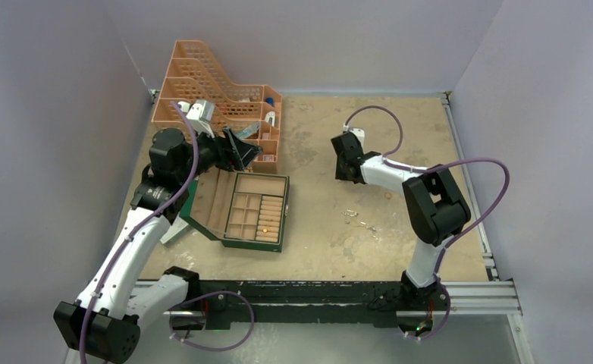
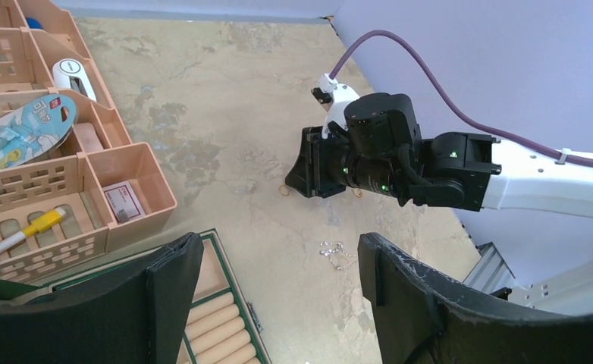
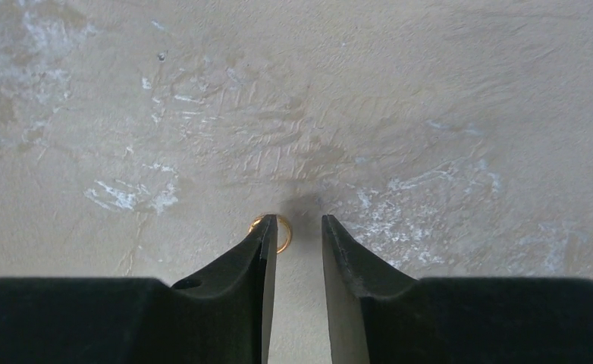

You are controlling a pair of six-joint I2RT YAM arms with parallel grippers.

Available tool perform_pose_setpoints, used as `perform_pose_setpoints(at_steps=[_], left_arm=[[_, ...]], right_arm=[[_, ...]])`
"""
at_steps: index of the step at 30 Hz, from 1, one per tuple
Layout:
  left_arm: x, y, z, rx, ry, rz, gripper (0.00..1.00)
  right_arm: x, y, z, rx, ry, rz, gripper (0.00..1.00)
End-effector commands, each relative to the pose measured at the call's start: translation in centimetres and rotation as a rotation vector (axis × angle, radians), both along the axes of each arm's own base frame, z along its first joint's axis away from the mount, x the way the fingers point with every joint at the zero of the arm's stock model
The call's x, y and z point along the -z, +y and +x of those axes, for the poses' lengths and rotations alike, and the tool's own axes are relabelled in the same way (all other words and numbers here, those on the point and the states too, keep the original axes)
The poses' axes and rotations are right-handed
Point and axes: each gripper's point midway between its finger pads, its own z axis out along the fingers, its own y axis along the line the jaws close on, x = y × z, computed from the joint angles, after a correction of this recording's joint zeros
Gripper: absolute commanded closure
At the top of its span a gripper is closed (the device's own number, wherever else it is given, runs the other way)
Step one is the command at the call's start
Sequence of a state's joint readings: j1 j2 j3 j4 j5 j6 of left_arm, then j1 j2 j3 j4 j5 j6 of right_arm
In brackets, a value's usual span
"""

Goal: Organize the mixed jewelry

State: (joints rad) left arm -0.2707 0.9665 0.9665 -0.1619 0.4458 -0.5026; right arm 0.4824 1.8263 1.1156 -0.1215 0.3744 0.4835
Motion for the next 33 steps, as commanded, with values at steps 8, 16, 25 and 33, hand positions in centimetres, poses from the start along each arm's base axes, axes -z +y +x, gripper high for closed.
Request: perform_pose_setpoints(at_steps=[8,16,25,33], left_arm=[[-0.5,0.5,0.0,-0.021,-0.041,0.012,0.25],[-0.4,0.5,0.0,-0.027,-0.033,0.009,0.26],[-0.3,0.6,0.1,-0.035,-0.021,0.006,0.26],[-0.2,0.7,0.2,-0.042,-0.016,0.006,0.26]], right_arm=[[0.6,0.8,-0.8,-0.076,0.045,0.017,0.69],[1.8,-1.2,-2.0,-0.030,0.089,-0.070,0.69],[2.6,-1.1,-4.3,-0.049,0.139,-0.033,0.67],[2.4,-0.1,-5.3,-0.066,0.149,0.004,0.65]])
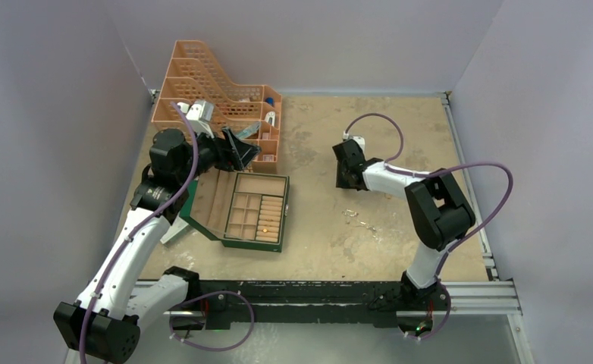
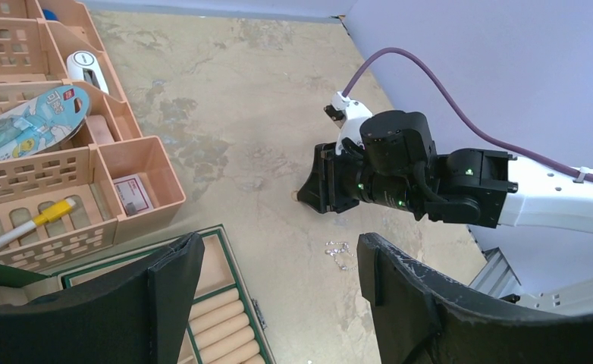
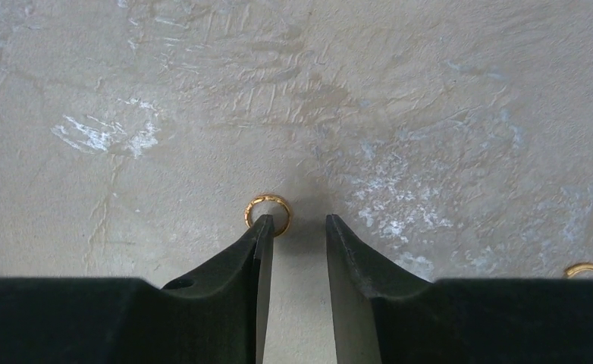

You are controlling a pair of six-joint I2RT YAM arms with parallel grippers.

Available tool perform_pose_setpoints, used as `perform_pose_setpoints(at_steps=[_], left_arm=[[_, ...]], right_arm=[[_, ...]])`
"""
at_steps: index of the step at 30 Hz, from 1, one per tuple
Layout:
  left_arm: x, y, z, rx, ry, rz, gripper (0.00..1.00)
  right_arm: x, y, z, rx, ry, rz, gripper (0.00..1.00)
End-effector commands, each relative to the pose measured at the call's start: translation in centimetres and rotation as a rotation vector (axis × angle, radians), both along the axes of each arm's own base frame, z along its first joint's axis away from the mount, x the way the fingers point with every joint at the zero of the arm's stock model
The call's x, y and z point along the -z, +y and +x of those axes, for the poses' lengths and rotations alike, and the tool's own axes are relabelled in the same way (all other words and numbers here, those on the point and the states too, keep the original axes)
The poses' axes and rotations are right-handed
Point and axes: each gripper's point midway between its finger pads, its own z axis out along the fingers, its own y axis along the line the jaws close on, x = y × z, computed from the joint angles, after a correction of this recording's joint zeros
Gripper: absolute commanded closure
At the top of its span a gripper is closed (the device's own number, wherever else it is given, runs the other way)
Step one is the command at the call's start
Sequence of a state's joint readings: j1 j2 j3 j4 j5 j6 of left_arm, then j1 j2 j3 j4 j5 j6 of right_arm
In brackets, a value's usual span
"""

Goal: Organize the mixed jewelry

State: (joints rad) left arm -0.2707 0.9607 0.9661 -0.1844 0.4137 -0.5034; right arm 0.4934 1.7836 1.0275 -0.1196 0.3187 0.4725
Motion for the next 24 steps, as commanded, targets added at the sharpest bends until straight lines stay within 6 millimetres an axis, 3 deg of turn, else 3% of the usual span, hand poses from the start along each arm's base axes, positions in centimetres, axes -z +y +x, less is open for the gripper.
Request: perform_pose_setpoints(at_steps=[1,11,19,22,24], left_arm=[[-0.5,0.2,0.0,-0.010,-0.031,-0.002,0.26],[-0.4,0.4,0.0,-0.022,-0.031,0.004,0.26],[-0.3,0.3,0.1,-0.019,-0.025,0.003,0.26],[-0.2,0.3,0.1,-0.019,-0.020,0.004,0.26],[-0.1,0.3,0.1,-0.019,-0.019,0.004,0.26]], right_arm=[[1.2,0.0,-2.2,-0.022,0.091,-0.018,0.65],[0.7,1.9,0.5,-0.177,0.066,-0.034,0.67],[1.3,2.2,1.5,-0.181,0.057,-0.045,0.68],[1.4,2.5,1.9,-0.182,0.045,-0.037,0.73],[1.6,2.5,1.9,-0.181,0.046,-0.037,0.83]])
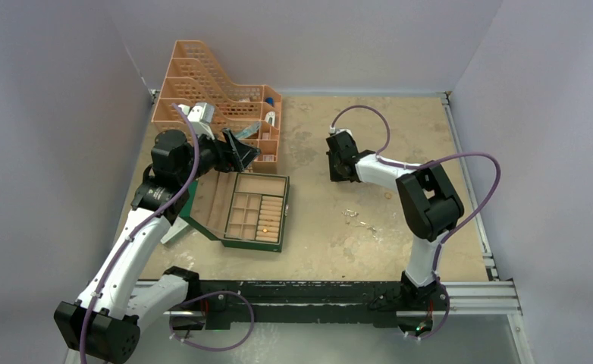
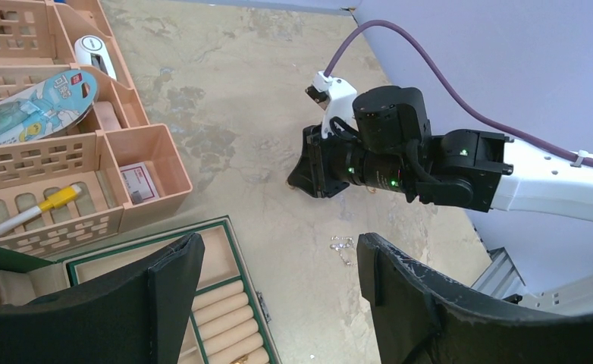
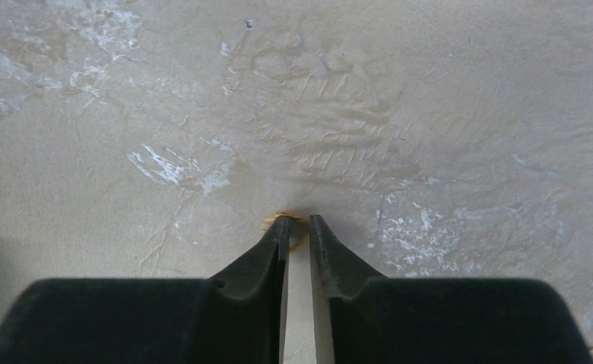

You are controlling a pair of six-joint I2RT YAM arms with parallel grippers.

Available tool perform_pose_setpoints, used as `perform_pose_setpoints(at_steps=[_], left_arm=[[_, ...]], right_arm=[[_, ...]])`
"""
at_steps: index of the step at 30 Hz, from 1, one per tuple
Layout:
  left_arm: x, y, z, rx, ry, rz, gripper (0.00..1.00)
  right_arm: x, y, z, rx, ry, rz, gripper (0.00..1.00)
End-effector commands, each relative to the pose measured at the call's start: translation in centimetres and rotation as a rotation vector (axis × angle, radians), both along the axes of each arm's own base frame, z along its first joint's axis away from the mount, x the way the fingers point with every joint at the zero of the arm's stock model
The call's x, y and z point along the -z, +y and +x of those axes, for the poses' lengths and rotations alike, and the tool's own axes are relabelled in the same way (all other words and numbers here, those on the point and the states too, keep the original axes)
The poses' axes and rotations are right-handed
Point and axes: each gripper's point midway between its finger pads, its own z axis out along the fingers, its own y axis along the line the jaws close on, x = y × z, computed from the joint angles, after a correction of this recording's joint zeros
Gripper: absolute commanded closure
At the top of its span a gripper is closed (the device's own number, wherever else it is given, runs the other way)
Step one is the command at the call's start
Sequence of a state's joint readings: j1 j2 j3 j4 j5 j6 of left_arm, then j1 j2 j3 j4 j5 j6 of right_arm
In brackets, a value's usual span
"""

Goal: Organize the mixed jewelry

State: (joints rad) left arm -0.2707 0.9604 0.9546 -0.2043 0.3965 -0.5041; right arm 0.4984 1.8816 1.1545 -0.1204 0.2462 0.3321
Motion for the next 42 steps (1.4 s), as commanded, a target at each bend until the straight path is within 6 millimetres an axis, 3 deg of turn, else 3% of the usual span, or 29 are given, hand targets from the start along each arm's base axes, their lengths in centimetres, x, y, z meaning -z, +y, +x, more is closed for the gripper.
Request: perform_pose_setpoints(at_steps=[1,4,12,21,31,38,42], left_arm=[[-1.1,0.0,0.1,-0.001,-0.049,-0.007,0.26],[-1.1,0.0,0.2,-0.002,-0.047,-0.007,0.26],[-1.0,0.0,0.2,-0.001,-0.043,-0.009,0.26],[-0.7,-0.6,0.1,0.028,-0.023,-0.029,0.26],[0.8,-3.9,-0.2,0.200,0.091,-0.133,0.26],[3.4,-8.3,0.2,0.248,0.226,-0.116,0.27],[4.6,-9.8,0.5,0.238,0.279,-0.105,0.27]], right_arm=[[1.7,0.0,-0.6,-0.016,0.046,-0.025,0.88],[1.8,-0.3,-0.9,0.008,0.050,-0.021,1.00],[1.3,-1.1,-2.2,0.085,0.039,0.016,1.00],[-1.4,-0.6,-1.4,0.099,-0.038,0.072,1.00],[-5.4,0.7,-2.2,0.165,-0.171,0.315,1.00],[-5.9,1.4,-4.0,0.180,-0.195,0.463,1.00],[-5.5,0.4,-2.6,0.168,-0.180,0.319,0.78]])
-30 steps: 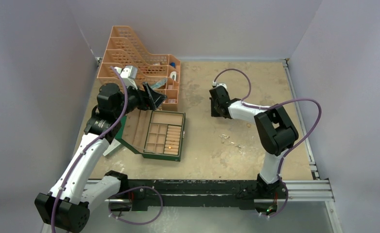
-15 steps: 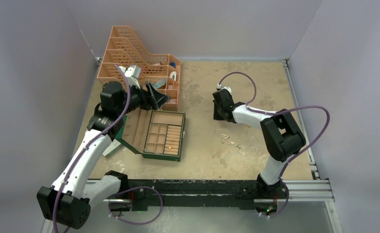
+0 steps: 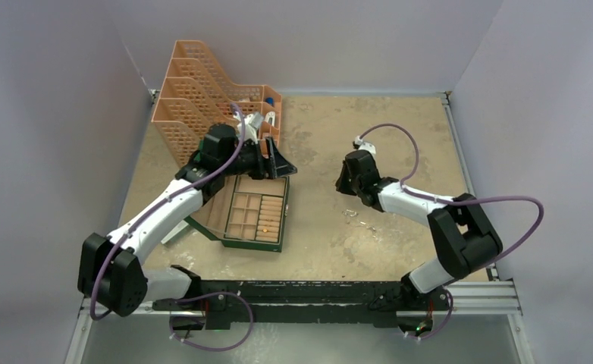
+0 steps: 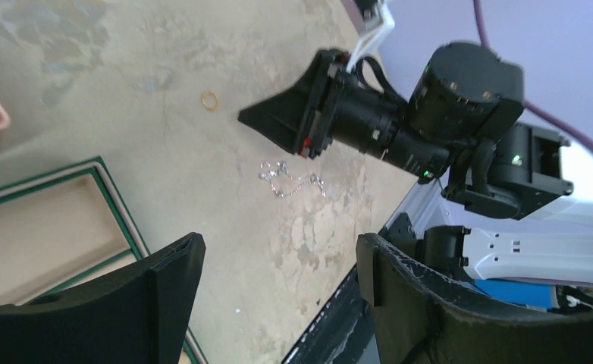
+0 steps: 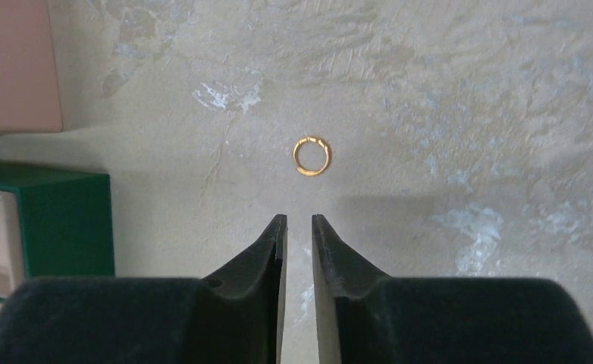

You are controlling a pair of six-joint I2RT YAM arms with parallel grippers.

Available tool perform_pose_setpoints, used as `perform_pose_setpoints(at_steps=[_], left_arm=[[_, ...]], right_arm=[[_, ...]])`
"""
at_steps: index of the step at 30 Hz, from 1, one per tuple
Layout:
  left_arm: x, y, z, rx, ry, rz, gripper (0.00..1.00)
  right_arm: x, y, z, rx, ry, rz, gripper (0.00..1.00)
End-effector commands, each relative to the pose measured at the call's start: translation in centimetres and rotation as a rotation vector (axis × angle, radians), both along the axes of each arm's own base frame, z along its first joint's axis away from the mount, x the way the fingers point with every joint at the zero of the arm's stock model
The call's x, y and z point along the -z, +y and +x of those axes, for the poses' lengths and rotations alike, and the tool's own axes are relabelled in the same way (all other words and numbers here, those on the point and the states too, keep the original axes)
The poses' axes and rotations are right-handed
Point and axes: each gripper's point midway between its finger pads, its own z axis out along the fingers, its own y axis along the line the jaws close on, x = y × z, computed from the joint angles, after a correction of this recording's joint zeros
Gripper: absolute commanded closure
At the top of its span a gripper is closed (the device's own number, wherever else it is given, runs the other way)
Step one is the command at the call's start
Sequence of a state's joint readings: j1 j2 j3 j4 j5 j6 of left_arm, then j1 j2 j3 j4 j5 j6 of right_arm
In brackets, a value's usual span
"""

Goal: Organize the mixed jewelry

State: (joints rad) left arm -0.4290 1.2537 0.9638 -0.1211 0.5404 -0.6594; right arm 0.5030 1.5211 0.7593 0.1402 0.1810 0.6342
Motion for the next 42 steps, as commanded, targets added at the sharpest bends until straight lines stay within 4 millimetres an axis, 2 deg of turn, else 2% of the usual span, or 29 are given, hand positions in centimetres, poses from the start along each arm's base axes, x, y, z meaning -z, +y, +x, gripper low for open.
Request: perform_pose_setpoints(at_steps=[1,4,8,14,18,22,29,34,38,42], left_arm=[[-2.1,-1.4,1.0,-0.019,-0.023,-0.037,0.27],[-1.8,-1.5,1.0,-0.021,-0.011,-0.037,0.27],[-1.5,-1.3,0.9,-0.022,-0.011,-0.023,0.27],[-1.2,-0.9,0.9,-0.028,-0.021,0.010,0.27],[-0.8,-0.7,1.0,-0.039,-0.026,0.026,0.27],[-0.4,-0.6,1.0,-0.038,-0.024,0.036,0.27],[-0.2,-0.4,1.1,-0.042,-0.033,0.053,0.27],[0.0,-0.3,1.2,-0.044,-0.032,0.061,0.27],[0.1,-0.2,1.2,-0.049,-0.034,0.068,0.27],[0.2,-0.2,1.2,-0.049,-0.032,0.069,0.27]], right_arm=[[-1.6,0.2,2.8,-0.007,-0.040,-0.071,0.74],[-1.0,-0.5,3.6,-0.024,-0.014,-0.171,0.69],[-0.5,-0.1,4.6,-0.071,-0.008,-0.215,0.70],[0.5,0.4,4.4,-0.160,0.034,-0.256,0.80],[1.4,-0.1,3.9,-0.170,0.071,-0.291,0.81],[2.4,-0.4,3.7,-0.165,0.100,-0.309,0.79],[2.8,-0.5,4.7,-0.144,0.106,-0.340,0.74],[3.5,-0.2,5.2,-0.155,0.126,-0.346,0.74],[4.1,0.0,4.8,-0.170,0.141,-0.338,0.79],[4.3,-0.1,4.5,-0.172,0.147,-0.338,0.95]])
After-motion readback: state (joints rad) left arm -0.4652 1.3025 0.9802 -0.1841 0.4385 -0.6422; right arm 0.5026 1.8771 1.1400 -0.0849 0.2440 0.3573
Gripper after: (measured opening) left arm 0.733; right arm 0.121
